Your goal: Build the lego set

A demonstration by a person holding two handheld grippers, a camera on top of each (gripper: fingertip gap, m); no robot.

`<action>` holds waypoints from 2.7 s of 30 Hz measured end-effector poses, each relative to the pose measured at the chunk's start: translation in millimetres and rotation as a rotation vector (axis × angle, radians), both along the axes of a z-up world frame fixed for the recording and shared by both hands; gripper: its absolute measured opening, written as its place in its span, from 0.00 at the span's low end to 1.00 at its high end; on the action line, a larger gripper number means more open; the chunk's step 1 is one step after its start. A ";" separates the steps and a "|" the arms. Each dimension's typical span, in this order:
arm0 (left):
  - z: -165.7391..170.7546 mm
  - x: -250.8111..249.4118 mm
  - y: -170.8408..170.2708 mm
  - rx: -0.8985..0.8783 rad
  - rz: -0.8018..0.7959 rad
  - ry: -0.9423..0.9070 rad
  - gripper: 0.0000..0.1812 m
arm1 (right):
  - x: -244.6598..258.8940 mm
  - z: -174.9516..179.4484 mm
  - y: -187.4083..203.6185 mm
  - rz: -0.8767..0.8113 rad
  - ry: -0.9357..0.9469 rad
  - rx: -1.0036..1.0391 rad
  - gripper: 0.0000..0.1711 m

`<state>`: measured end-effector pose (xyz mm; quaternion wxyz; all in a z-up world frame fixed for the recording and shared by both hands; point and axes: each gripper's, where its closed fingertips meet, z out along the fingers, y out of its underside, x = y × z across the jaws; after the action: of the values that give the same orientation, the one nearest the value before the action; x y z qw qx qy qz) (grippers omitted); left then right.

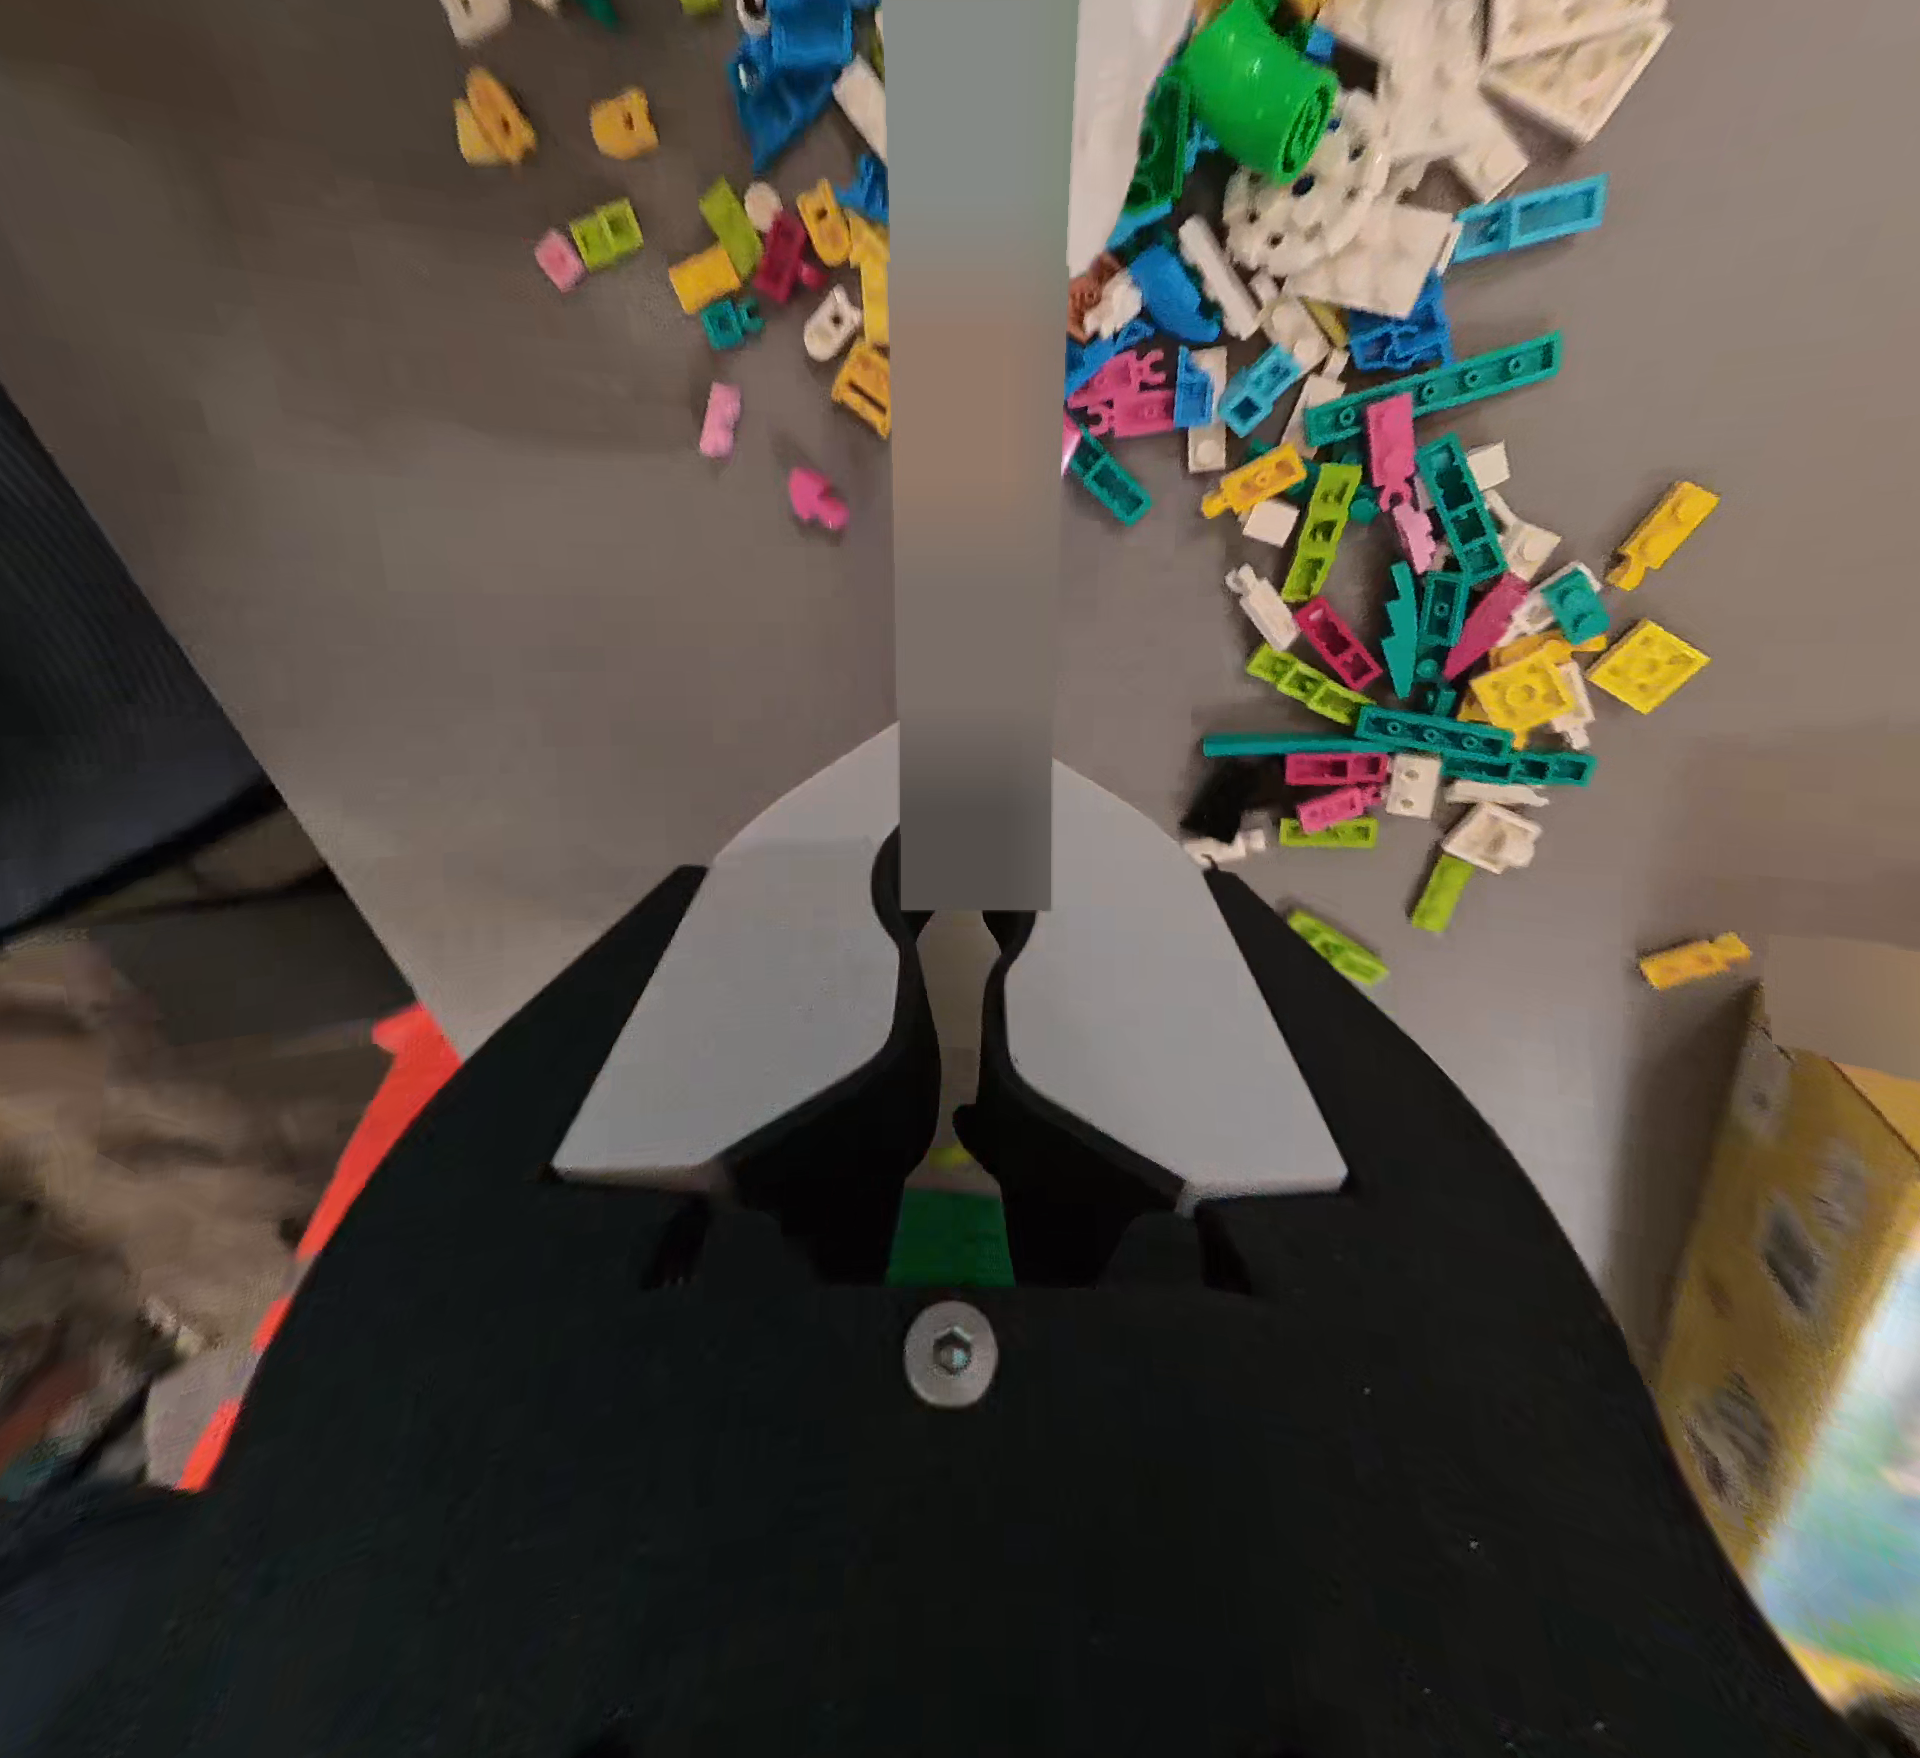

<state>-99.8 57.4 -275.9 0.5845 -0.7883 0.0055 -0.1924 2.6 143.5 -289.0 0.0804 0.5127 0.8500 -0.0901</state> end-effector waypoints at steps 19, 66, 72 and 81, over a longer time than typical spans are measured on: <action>-12.2 7.2 -2.7 -0.051 -0.030 0.036 0.07 | -35.8 18.7 12.2 0.393 -0.344 0.595 0.01; 43.3 -3.8 -13.0 0.366 -0.216 0.015 0.00 | -71.4 56.0 -49.1 0.171 0.690 -0.174 0.08; 37.5 -7.0 -9.0 0.352 -0.195 0.001 0.00 | -74.5 43.7 -52.0 0.177 0.724 -0.173 0.00; 12.3 0.5 3.4 0.235 -0.195 0.071 0.00 | -68.0 15.7 -38.7 0.161 0.705 -0.082 0.00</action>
<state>-99.4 60.8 -263.6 0.6508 -0.7164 0.1251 -0.2181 -65.3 104.8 -273.3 -0.1905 0.3779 0.8588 -0.2887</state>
